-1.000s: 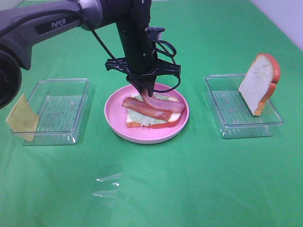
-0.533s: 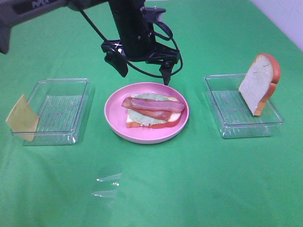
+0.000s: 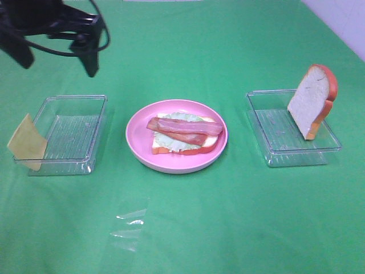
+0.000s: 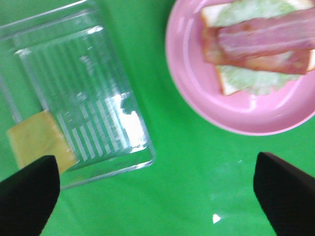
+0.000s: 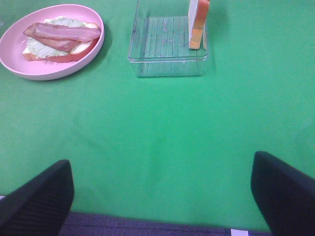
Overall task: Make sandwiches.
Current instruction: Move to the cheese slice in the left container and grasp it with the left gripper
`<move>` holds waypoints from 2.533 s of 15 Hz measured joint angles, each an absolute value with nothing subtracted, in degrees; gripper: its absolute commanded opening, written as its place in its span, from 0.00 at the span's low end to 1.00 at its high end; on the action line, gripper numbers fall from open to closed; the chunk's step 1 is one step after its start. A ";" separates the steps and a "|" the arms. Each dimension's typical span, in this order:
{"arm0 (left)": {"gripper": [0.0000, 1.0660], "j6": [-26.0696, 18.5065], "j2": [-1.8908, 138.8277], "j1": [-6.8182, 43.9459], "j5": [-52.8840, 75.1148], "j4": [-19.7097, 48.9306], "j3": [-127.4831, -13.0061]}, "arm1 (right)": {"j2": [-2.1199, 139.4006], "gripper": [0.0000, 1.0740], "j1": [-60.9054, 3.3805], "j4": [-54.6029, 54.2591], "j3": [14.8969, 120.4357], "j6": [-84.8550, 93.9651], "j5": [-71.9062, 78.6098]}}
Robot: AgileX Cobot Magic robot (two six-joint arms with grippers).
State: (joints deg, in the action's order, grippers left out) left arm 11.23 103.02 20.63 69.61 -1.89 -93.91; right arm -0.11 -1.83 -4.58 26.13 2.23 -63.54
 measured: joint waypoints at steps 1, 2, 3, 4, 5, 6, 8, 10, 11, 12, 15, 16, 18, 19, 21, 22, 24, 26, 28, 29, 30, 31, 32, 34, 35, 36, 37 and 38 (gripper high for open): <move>0.95 10.89 100.44 16.96 69.84 -2.12 -90.47 | -0.11 0.87 -1.83 -4.58 26.13 2.23 -63.54; 0.95 9.97 99.18 13.64 69.90 -2.18 -88.29 | -0.11 0.87 -1.83 -4.58 26.13 2.23 -63.54; 0.95 8.77 99.06 11.40 69.96 -2.12 -87.15 | -0.11 0.87 -1.83 -4.58 26.13 2.23 -63.54; 0.95 7.39 99.24 10.03 69.90 -2.01 -86.46 | -0.11 0.87 -1.83 -4.58 26.13 2.23 -63.54; 0.95 6.42 99.81 9.40 70.02 -1.95 -86.40 | -0.11 0.87 -1.83 -4.58 26.13 2.23 -63.54; 0.95 5.90 100.78 9.22 69.96 -1.89 -86.40 | -0.11 0.87 -1.83 -4.58 26.13 2.23 -63.54; 0.95 5.67 103.08 9.22 69.96 -1.95 -86.40 | -0.11 0.87 -1.83 -4.58 26.13 2.23 -63.54; 0.95 5.56 108.75 9.22 69.96 -2.23 -86.34 | -0.11 0.87 -1.83 -4.58 26.13 2.23 -63.54; 0.95 5.44 109.66 9.22 69.90 -2.64 -86.34 | -0.11 0.87 -1.83 -4.58 26.13 2.23 -63.54; 0.95 5.44 111.04 9.22 69.90 -3.67 -86.34 | -0.11 0.87 -1.83 -4.58 26.13 2.23 -63.54; 0.94 5.33 113.90 9.11 69.90 -5.04 -86.34 | -0.11 0.87 -1.83 -4.58 26.13 2.23 -63.54; 0.94 5.27 114.71 9.11 69.90 -5.04 -86.34 | -0.11 0.87 -1.83 -4.58 26.13 2.23 -63.54; 0.94 5.27 116.43 9.11 69.04 -5.04 -86.34 | -0.11 0.87 -1.83 -4.58 26.13 2.23 -63.54; 0.93 5.27 117.86 9.05 68.18 -5.04 -86.34 | -0.11 0.87 -1.83 -4.64 26.13 2.23 -63.54; 0.91 5.27 118.32 9.05 66.86 -5.04 -86.34 | -0.11 0.87 -1.83 -4.64 26.13 2.23 -63.54; 0.88 5.27 118.49 9.05 66.29 -5.04 -86.34 | -0.11 0.87 -1.83 -4.76 26.13 2.23 -63.54; 0.79 5.21 118.54 9.05 65.95 -4.58 -86.34 | -0.11 0.87 -1.83 -4.76 26.13 2.23 -63.54; 0.59 5.27 118.54 9.05 65.95 -3.95 -86.34 | -0.11 0.87 -1.83 -4.76 26.13 2.23 -63.54; 0.59 5.90 118.54 9.05 65.89 -3.95 -86.34 | -0.11 0.87 -1.83 -4.76 26.13 2.23 -63.54; 0.59 6.30 118.54 9.05 65.89 -3.95 -86.34 | -0.11 0.87 -1.83 -4.76 26.13 2.23 -63.54; 0.59 6.30 118.54 9.05 65.89 -3.95 -86.34 | -0.11 0.87 -1.83 -4.76 26.13 2.23 -63.54; 0.59 6.47 118.54 9.05 65.95 -3.95 -86.34 | -0.11 0.87 -1.83 -4.76 26.13 2.23 -63.54; 0.59 6.53 118.54 9.05 66.00 -3.95 -86.34 | -0.11 0.87 -1.83 -4.76 26.13 2.23 -63.54; 0.56 6.76 118.54 9.05 66.06 -3.95 -86.34 | -0.11 0.87 -1.83 -4.76 26.13 2.23 -63.54; 0.49 6.76 118.54 9.05 66.06 -3.95 -86.34 | -0.11 0.87 -1.83 -4.76 26.13 2.23 -63.54; 0.40 6.76 118.54 9.05 66.06 -3.95 -86.34 | -0.11 0.87 -1.83 -4.76 26.13 2.23 -63.54; 0.28 6.76 118.54 9.05 66.06 -3.95 -86.34 | -0.11 0.87 -1.83 -4.76 26.13 2.23 -63.54; 0.09 6.76 118.54 9.05 66.06 -3.95 -86.34 | -0.11 0.87 -1.83 -4.76 26.13 2.23 -63.54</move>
